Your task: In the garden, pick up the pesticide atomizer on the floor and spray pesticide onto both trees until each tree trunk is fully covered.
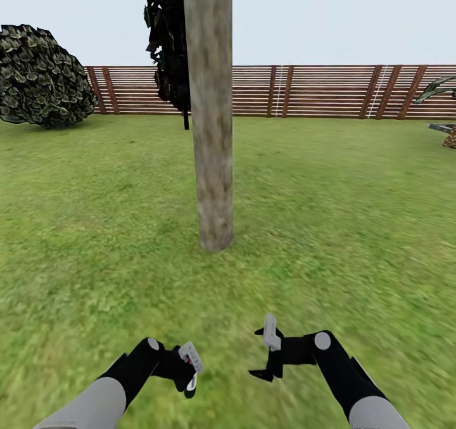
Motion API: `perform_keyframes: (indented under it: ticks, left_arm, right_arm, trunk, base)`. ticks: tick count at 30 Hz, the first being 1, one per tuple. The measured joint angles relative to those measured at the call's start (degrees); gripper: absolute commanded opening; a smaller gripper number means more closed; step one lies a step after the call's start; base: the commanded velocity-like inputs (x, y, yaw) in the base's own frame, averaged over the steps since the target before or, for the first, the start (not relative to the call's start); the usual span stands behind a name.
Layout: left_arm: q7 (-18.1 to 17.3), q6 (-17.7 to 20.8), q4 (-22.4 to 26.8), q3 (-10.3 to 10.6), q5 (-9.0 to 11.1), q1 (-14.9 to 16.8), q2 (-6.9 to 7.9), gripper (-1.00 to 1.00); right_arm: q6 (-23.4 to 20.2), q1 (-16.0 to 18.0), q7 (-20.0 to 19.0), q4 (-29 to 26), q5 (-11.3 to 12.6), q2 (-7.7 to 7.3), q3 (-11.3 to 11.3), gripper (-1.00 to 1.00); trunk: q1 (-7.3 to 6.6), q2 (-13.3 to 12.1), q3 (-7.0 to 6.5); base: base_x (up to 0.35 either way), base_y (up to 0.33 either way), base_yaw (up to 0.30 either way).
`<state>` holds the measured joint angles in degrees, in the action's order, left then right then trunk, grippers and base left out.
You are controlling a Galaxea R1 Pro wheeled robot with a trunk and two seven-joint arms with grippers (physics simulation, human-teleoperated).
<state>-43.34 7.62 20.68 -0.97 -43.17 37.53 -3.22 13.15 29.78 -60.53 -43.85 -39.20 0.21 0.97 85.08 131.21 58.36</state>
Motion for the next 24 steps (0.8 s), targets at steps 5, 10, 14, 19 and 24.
perform_keyframes:
  ticks: [5, 10, 14, 19, 24]
  left_arm:
    - [0.0, 0.0, 0.1, 0.0, -0.1, 0.0, -0.34, -1.00]
    - [0.0, -0.7, 0.1, -0.1, 0.1, 0.0, -0.36, -1.00]
    - [-0.1, -1.4, 0.1, -0.2, 0.2, 0.0, -1.16, -1.00]
    - [-0.1, -2.2, 0.1, -0.1, 0.2, 0.0, -3.48, -1.00]
    - [-0.1, -2.2, 0.1, -0.1, 0.1, 0.0, -5.06, -1.00]
  right_arm:
    - [-1.2, 0.0, -1.3, -1.2, 0.0, 0.22, 0.0, -1.00]
    - [-1.3, 0.0, -1.3, -1.2, 0.0, 0.23, 0.0, -1.00]
    - [-1.3, 0.0, -1.3, -1.2, -0.1, 0.23, 0.0, -1.00]
    - [-1.3, 0.0, -1.3, -1.2, -0.1, 0.28, 0.0, -1.00]
    - [-1.5, 0.1, -1.2, -1.3, -0.1, 1.51, 0.0, -1.00]
  trunk:
    - [0.00, 0.0, 0.00]
    - [0.00, 0.0, 0.00]
    - [0.00, 0.0, 0.00]
    - [0.00, 0.0, 0.00]
    - [0.00, 0.0, 0.00]
  base:
    - [0.000, 0.000, 0.000]
    - [0.000, 0.000, 0.000]
    - [0.000, 0.000, 0.000]
    - [0.000, 0.000, 0.000]
    - [0.000, 0.000, 0.000]
